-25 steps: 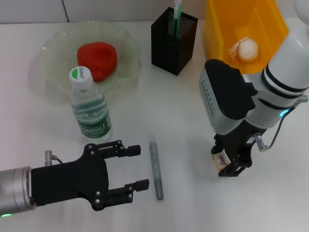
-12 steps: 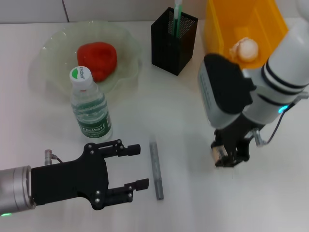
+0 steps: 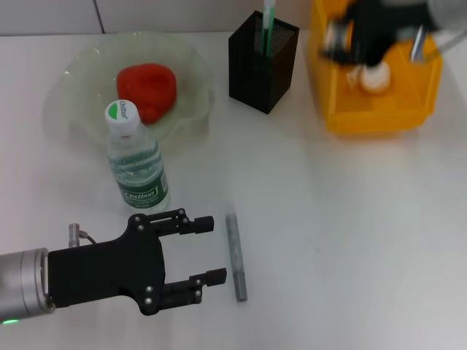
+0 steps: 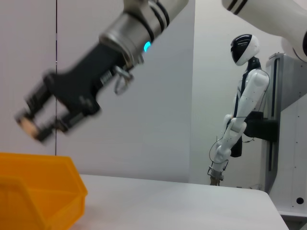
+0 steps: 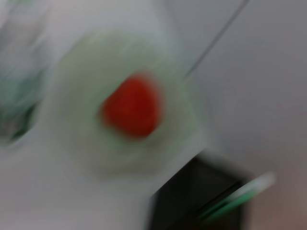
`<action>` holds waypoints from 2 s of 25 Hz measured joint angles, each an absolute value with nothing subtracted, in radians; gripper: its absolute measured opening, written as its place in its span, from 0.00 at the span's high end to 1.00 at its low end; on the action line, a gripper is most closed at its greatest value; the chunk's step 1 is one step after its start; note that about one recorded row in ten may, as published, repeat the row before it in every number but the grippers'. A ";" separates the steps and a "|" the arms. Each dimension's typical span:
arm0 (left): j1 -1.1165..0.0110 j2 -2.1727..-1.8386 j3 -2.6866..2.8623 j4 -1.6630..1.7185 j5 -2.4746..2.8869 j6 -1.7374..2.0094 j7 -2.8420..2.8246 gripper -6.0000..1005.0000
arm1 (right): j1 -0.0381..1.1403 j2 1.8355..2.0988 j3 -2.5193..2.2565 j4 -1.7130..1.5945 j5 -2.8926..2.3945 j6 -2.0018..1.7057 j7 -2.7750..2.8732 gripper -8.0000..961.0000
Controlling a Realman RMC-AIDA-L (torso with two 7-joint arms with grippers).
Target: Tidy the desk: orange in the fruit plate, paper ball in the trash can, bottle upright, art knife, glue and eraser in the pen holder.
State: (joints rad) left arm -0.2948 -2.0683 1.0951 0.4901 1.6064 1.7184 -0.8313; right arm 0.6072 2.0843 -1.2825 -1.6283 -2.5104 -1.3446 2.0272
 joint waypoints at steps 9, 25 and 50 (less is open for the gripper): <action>-0.302 -2.069 1.095 0.490 1.606 1.715 -0.830 0.34 | 0.613 2.068 -1.102 -1.458 -2.181 -1.113 2.003 0.56; -0.296 -2.068 1.095 0.484 1.608 1.704 -0.817 0.34 | 0.960 1.948 -0.979 -0.854 -2.331 -1.218 2.069 0.55; -0.300 -2.074 1.101 0.482 1.600 1.707 -0.817 0.34 | 1.091 1.982 -1.058 -0.606 -2.355 -0.996 2.118 0.53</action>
State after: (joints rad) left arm -0.3003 -2.0738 1.1011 0.4816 1.6004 1.7070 -0.8174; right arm 1.0909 1.9823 -1.0582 -0.6056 -2.3548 -0.9957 2.1177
